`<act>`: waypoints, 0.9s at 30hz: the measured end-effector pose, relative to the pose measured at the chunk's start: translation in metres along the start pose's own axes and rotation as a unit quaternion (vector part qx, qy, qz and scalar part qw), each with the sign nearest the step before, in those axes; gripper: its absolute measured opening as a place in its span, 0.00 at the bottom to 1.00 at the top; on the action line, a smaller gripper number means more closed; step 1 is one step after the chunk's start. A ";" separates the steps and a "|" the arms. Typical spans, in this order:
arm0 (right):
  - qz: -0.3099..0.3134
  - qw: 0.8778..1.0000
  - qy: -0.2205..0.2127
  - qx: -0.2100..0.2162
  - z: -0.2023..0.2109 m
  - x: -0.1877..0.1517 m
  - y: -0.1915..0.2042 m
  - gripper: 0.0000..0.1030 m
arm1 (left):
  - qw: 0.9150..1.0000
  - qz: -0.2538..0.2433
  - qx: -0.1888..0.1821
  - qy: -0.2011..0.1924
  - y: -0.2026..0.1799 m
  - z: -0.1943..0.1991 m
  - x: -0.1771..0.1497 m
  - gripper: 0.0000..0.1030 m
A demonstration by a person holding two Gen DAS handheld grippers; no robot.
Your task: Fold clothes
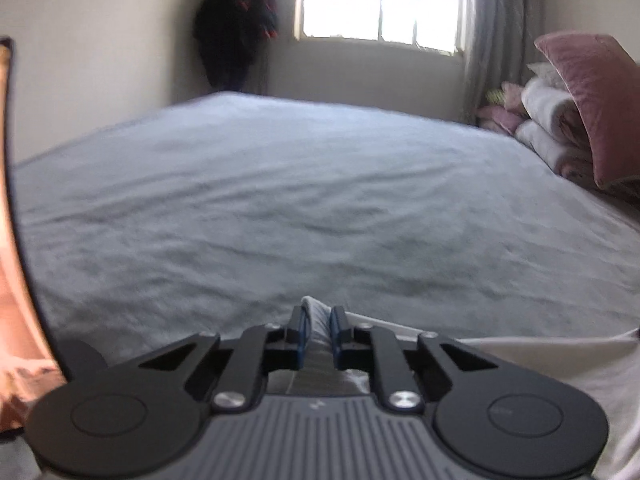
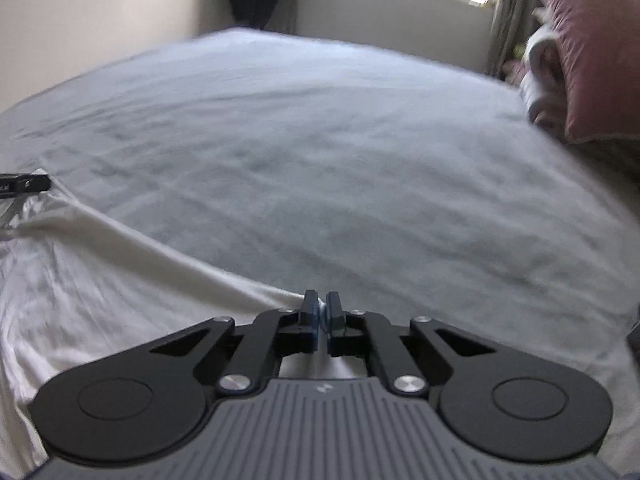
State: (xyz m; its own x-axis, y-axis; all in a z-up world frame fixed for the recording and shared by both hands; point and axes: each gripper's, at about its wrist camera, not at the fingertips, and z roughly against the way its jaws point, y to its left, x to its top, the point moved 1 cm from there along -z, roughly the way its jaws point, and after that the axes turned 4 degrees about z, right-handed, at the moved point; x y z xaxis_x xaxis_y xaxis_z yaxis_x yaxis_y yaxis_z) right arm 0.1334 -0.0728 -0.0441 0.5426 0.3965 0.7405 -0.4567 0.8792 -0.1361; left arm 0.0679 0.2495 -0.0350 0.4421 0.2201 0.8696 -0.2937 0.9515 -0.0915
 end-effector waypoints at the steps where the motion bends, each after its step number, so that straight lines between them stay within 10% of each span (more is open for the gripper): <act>1: 0.007 1.000 -0.001 -0.005 -0.001 0.001 0.002 0.03 | 1.000 -0.002 0.008 -0.004 0.000 0.000 0.000 0.12; 10: 0.062 0.997 -0.011 -0.053 -0.009 0.003 0.022 0.05 | 0.998 -0.021 0.043 0.047 -0.004 -0.019 -0.002 0.21; 13: 0.045 0.997 -0.011 -0.057 -0.001 0.003 0.021 0.19 | 0.997 -0.018 0.043 0.054 -0.005 -0.010 0.002 0.53; 16: 0.026 0.998 -0.019 -0.058 0.015 0.004 0.017 0.56 | 0.998 -0.008 0.038 0.052 -0.006 0.003 0.007 0.60; 27: -0.044 0.997 -0.046 -0.051 0.082 -0.011 -0.009 0.73 | 0.996 0.043 -0.019 0.079 -0.036 0.064 0.015 0.79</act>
State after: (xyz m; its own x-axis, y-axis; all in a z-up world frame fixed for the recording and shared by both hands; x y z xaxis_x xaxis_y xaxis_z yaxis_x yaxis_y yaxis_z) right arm 0.0738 -0.1067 0.0028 0.5084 0.2955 0.8088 -0.3340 0.9334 -0.1311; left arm 0.0310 0.2044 0.0120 0.5450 0.3301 0.7707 -0.3062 0.9341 -0.1835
